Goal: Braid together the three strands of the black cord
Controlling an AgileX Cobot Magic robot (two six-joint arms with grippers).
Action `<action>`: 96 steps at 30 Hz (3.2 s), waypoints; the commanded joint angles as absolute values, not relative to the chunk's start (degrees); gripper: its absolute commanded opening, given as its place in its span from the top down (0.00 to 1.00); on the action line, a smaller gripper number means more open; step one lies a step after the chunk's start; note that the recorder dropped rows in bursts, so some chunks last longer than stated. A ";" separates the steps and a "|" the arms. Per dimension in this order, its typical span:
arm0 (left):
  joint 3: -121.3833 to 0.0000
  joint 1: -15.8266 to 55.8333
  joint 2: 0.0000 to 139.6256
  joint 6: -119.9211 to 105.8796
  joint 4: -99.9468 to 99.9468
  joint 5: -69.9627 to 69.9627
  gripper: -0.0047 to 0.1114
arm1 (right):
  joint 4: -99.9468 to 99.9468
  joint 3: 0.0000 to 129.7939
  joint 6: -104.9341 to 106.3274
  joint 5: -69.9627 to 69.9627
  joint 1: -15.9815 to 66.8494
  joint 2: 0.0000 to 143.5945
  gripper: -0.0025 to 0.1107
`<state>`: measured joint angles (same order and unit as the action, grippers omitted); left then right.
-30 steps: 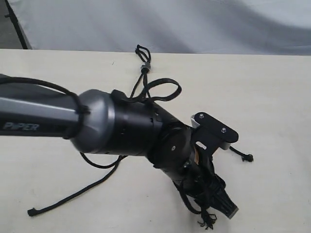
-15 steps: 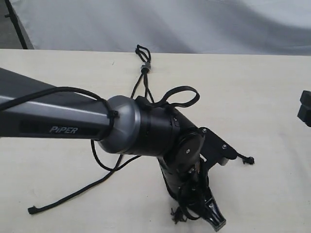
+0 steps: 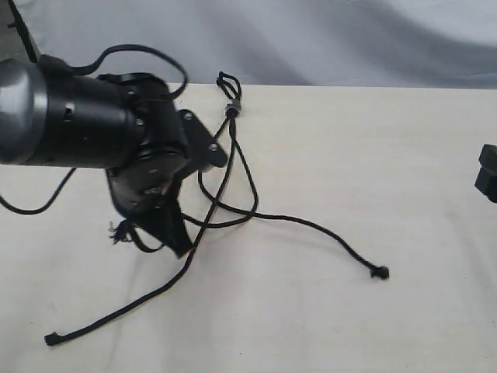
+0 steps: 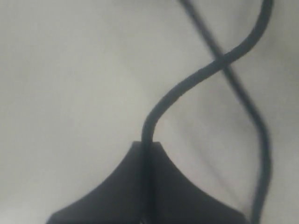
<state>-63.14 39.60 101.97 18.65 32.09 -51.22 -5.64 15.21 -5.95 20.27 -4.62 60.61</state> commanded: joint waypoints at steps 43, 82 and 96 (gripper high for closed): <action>-43.64 45.35 97.12 2.05 8.17 -32.47 0.96 | -5.68 15.02 -7.08 21.10 -4.46 60.83 0.31; -35.94 45.23 92.80 41.79 52.66 -30.68 0.55 | -5.68 14.99 -9.09 21.20 -4.38 60.83 0.31; -39.48 45.23 65.09 66.64 74.78 -49.80 0.55 | -20.83 30.49 -28.74 -6.13 33.11 64.69 0.31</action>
<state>-39.49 45.09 68.96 59.74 71.05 -42.43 -21.97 26.60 -27.58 0.00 24.94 62.42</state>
